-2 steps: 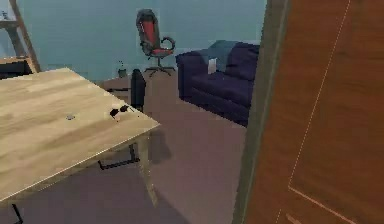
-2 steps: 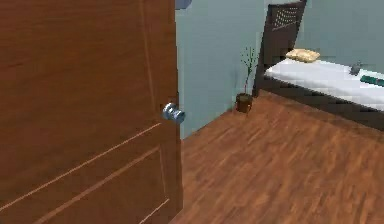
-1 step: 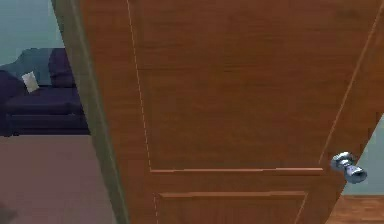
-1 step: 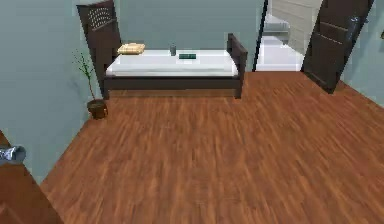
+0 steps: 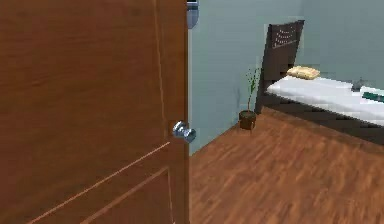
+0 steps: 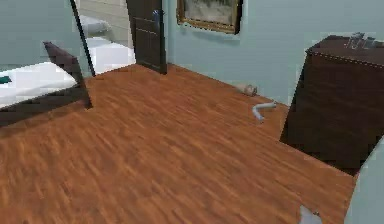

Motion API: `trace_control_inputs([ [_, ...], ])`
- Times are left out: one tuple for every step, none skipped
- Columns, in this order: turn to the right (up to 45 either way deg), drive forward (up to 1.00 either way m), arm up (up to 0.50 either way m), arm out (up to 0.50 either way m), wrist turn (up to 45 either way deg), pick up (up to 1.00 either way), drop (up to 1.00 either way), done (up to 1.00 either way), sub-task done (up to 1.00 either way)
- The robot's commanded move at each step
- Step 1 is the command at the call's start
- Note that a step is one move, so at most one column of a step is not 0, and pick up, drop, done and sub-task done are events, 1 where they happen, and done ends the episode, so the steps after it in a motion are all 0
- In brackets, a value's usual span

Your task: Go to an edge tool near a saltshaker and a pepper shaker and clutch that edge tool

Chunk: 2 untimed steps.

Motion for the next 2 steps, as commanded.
trace_control_inputs([
  [36.0,0.00,0.00,0.00,0.0,0.00,0.00,0.00,0.00],
  [3.0,0.00,0.00,0.00,0.0,0.00,0.00,0.00,0.00],
])
